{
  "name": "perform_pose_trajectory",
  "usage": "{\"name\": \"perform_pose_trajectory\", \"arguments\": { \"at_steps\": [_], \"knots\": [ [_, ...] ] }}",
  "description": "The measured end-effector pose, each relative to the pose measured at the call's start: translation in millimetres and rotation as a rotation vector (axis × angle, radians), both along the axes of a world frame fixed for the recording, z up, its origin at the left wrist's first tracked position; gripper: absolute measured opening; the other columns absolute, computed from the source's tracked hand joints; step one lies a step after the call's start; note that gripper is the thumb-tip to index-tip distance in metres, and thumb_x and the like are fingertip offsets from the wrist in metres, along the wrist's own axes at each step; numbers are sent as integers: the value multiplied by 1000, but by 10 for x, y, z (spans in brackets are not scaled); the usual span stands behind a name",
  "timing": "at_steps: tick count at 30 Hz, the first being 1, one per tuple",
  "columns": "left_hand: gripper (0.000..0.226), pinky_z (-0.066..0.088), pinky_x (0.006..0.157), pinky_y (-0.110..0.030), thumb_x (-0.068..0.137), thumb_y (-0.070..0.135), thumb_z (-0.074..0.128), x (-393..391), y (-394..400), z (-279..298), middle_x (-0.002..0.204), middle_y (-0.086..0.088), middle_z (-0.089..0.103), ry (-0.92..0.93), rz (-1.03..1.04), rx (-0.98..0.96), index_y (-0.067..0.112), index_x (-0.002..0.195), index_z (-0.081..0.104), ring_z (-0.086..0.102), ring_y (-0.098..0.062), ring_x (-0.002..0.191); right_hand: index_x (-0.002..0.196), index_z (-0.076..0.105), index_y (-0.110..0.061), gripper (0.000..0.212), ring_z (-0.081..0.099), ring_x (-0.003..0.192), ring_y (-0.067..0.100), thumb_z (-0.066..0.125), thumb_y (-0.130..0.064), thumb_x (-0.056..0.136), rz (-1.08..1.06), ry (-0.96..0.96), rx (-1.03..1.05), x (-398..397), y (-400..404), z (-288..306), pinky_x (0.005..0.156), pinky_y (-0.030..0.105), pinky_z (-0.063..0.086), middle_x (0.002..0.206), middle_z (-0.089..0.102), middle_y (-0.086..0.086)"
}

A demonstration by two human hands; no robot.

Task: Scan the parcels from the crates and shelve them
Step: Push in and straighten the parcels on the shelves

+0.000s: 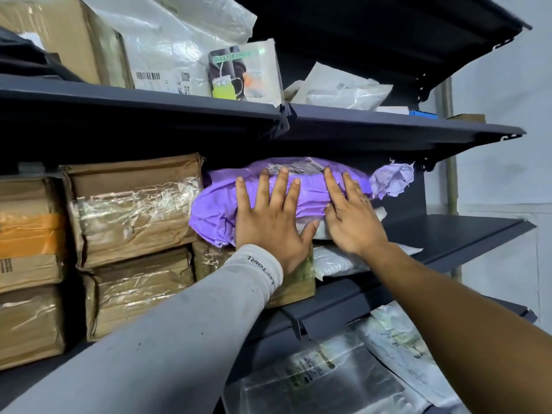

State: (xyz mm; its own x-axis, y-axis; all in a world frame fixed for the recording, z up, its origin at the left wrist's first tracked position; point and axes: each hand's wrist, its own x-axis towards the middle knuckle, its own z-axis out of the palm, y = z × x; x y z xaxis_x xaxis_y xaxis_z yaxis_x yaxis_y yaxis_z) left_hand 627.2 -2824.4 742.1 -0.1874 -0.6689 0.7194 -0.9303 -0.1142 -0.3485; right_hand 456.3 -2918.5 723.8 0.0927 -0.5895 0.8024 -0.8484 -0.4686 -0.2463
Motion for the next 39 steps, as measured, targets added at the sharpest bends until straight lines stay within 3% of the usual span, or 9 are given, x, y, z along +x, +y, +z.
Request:
{"name": "perform_pose_trajectory", "arguments": {
  "at_steps": [6, 10, 17, 23, 32, 36, 39],
  "knots": [
    [96, -11, 120, -68, 91, 84, 7, 9, -93, 71, 175, -2, -8, 58, 15, 99, 26, 167, -1, -12, -31, 160, 161, -5, -51, 62, -2, 161, 28, 27, -34, 110, 47, 27, 145, -6, -124, 31, 129, 47, 5, 175, -2, 2],
    [97, -9, 121, -68, 90, 84, 5, 17, -84, 40, 175, -3, -7, 40, 18, 87, 26, 167, -1, -12, -32, 160, 160, -10, -50, 62, -2, 160, 35, 23, -42, 109, -74, 111, 173, -33, -33, 72, 128, 55, 8, 175, -4, 5],
    [83, -9, 124, -64, 99, 73, 20, 54, 183, 20, 175, -6, -5, 17, -134, -19, 27, 167, 4, -6, -31, 160, 164, -7, -42, 67, 0, 160, 36, 30, -49, 108, -179, 118, 137, -132, 539, 17, 126, 61, 12, 175, -2, 6],
    [78, -9, 125, -59, 102, 65, 30, -55, 555, -125, 175, -8, 3, -75, -264, -51, 28, 167, 9, -2, -30, 161, 163, -6, -45, 67, 0, 160, 35, 31, -52, 108, -203, 259, 152, -346, 979, -169, 126, 59, 14, 175, -1, 8],
    [77, -11, 126, -52, 103, 61, 33, -235, 979, -814, 174, -8, 7, -110, -413, 55, 27, 167, 8, 2, -29, 161, 162, -4, -48, 66, 4, 160, 33, 33, -52, 108, -185, 323, 152, -552, 1524, -750, 126, 57, 16, 175, 1, 7],
    [76, -3, 127, -51, 102, 60, 32, -198, 1051, -1334, 173, -9, 14, -155, -493, 95, 25, 167, 14, 9, -29, 160, 163, -5, -48, 67, 7, 160, 33, 33, -52, 108, -193, 355, 185, -633, 1627, -1122, 126, 55, 16, 175, 2, 8],
    [74, -9, 127, -50, 105, 60, 26, -151, 1070, -1723, 174, -5, 1, -144, -500, 209, 26, 165, -3, -4, -26, 161, 161, -9, -50, 67, 3, 161, 31, 31, -53, 108, -185, 369, 253, -693, 1656, -1433, 127, 55, 15, 175, -2, 5]
  ]
}}
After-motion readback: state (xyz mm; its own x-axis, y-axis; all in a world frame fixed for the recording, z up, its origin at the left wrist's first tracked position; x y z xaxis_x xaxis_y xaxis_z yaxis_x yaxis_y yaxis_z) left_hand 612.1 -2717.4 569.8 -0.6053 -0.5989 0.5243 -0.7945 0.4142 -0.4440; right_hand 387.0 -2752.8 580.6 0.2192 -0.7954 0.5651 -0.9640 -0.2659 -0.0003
